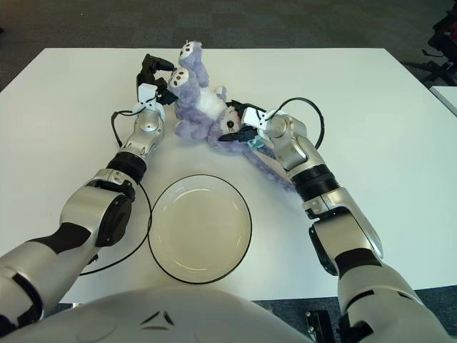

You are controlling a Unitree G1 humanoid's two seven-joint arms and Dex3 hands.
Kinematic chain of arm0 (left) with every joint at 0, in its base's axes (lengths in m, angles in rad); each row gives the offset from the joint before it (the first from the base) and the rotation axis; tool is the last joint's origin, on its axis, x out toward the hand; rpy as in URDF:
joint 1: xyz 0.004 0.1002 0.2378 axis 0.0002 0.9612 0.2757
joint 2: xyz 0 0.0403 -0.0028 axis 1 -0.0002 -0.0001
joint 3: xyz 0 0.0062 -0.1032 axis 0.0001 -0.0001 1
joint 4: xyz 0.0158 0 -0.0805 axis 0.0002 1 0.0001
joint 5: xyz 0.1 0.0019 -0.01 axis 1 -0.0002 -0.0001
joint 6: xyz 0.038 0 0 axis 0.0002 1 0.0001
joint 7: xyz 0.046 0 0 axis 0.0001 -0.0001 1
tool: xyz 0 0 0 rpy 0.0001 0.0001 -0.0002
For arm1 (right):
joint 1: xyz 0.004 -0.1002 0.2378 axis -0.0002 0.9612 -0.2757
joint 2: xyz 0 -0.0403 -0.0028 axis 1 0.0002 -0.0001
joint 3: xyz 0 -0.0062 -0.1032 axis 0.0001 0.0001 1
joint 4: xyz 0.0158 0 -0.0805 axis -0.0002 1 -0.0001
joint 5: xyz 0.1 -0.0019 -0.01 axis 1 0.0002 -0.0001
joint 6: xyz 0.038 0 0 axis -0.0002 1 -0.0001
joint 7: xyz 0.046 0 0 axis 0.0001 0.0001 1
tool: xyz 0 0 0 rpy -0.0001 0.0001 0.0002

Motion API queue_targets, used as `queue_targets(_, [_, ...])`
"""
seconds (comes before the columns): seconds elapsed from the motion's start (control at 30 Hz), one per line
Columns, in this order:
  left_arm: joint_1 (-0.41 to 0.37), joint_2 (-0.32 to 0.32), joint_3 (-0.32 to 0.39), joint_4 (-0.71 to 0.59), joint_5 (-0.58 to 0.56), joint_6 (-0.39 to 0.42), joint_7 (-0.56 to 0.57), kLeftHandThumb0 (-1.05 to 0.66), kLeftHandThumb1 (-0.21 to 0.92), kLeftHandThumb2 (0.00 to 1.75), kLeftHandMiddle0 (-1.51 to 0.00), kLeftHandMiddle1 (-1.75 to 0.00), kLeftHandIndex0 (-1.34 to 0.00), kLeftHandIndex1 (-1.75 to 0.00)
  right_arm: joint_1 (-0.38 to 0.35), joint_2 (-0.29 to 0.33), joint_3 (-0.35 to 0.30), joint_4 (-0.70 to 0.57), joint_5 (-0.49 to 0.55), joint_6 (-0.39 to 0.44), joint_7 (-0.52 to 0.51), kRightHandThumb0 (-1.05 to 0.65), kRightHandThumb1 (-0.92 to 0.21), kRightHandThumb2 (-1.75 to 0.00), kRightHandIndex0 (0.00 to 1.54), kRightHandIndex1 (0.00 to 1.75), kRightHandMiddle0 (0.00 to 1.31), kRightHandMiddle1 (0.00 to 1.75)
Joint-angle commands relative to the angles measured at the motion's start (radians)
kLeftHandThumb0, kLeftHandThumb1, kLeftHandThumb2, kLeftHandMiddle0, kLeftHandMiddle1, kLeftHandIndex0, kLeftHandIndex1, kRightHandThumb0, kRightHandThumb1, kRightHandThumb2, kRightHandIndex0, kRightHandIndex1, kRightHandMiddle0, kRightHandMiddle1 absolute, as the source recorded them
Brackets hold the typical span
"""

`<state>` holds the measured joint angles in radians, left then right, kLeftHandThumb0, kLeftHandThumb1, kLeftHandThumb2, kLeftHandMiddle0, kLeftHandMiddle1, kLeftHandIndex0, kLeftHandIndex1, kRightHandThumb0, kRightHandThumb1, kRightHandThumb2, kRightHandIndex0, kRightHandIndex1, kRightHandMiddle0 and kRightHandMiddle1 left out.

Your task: Put the doll into the plate.

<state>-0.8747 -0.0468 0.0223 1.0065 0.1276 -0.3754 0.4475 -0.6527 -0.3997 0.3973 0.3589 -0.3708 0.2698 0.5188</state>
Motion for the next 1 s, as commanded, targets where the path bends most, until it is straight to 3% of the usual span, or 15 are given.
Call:
queue_targets(0.0, [0.005, -0.001, -0.003, -0.015, 0.010, -0.001, 0.007, -0.39, 0.65, 0.89, -0.94, -1.69, -0.36, -1.75, 0.083, 0.032, 0.021, 0.059, -0.009, 0.070, 0.000, -0.33, -0.28, -0.87, 0.15, 0.06, 0.00, 0.14])
queue_targets(0.07, [0.005, -0.001, -0.002, -0.017, 0.008, 0.000, 0.005, -0.39, 0.65, 0.89, -0.94, -1.69, -0.36, -1.75, 0.085, 0.034, 0.019, 0.036, -0.016, 0.091, -0.003, -0.18, -0.15, -1.05, 0.20, 0.09, 0.00, 0.31])
queue_targets(0.13, [0.006, 0.000, -0.001, -0.018, 0.007, -0.001, 0.004, -0.39, 0.66, 0.88, -0.95, -1.69, -0.36, -1.75, 0.086, 0.032, 0.021, 0.009, -0.026, 0.113, -0.004, -0.02, -0.07, -1.21, 0.12, 0.51, 0.00, 0.70])
queue_targets(0.23, [0.007, 0.000, 0.001, -0.019, 0.005, -0.003, 0.004, -0.39, 0.66, 0.88, -0.95, -1.68, -0.36, -1.75, 0.087, 0.029, 0.028, -0.007, -0.041, 0.133, -0.006, 0.08, -0.04, -1.31, 0.09, 0.99, 0.00, 1.07])
queue_targets(0.37, [0.007, -0.002, 0.004, -0.020, 0.001, -0.001, 0.003, -0.39, 0.66, 0.88, -0.95, -1.68, -0.36, -1.75, 0.087, 0.023, 0.040, -0.026, -0.077, 0.161, -0.014, 0.13, -0.08, -1.38, 0.24, 1.36, 0.04, 1.46])
queue_targets(0.47, [0.008, -0.002, 0.006, -0.021, -0.002, -0.001, 0.002, -0.39, 0.66, 0.88, -0.95, -1.69, -0.36, -1.75, 0.078, 0.024, 0.036, -0.004, -0.093, 0.158, -0.034, 0.14, -0.10, -1.39, 0.28, 1.45, 0.09, 1.58])
queue_targets(0.53, [0.008, -0.002, 0.008, -0.021, -0.003, -0.001, 0.001, -0.39, 0.66, 0.87, -0.96, -1.70, -0.36, -1.75, 0.081, 0.028, 0.034, -0.006, -0.102, 0.162, -0.044, 0.30, -0.35, -1.13, 0.44, 1.54, 0.22, 1.68])
queue_targets(0.63, [0.008, -0.002, 0.010, -0.021, -0.005, -0.001, -0.001, -0.39, 0.66, 0.87, -0.96, -1.72, -0.36, -1.75, 0.081, 0.032, 0.031, -0.005, -0.107, 0.167, -0.053, 0.38, -0.45, -1.02, 0.53, 1.56, 0.33, 1.72])
queue_targets(0.83, [0.008, 0.002, 0.008, -0.018, 0.002, -0.001, 0.002, -0.39, 0.66, 0.87, -0.95, -1.72, -0.36, -1.75, 0.085, 0.046, 0.010, -0.018, -0.099, 0.204, -0.061, 0.43, -0.42, -1.05, 0.62, 1.57, 0.51, 1.74])
queue_targets(0.97, [0.011, 0.007, 0.005, -0.018, 0.008, 0.004, 0.002, -0.39, 0.66, 0.87, -0.94, -1.70, -0.35, -1.75, 0.103, 0.064, -0.037, -0.056, -0.067, 0.231, -0.076, 0.44, -0.39, -1.09, 0.64, 1.57, 0.60, 1.75])
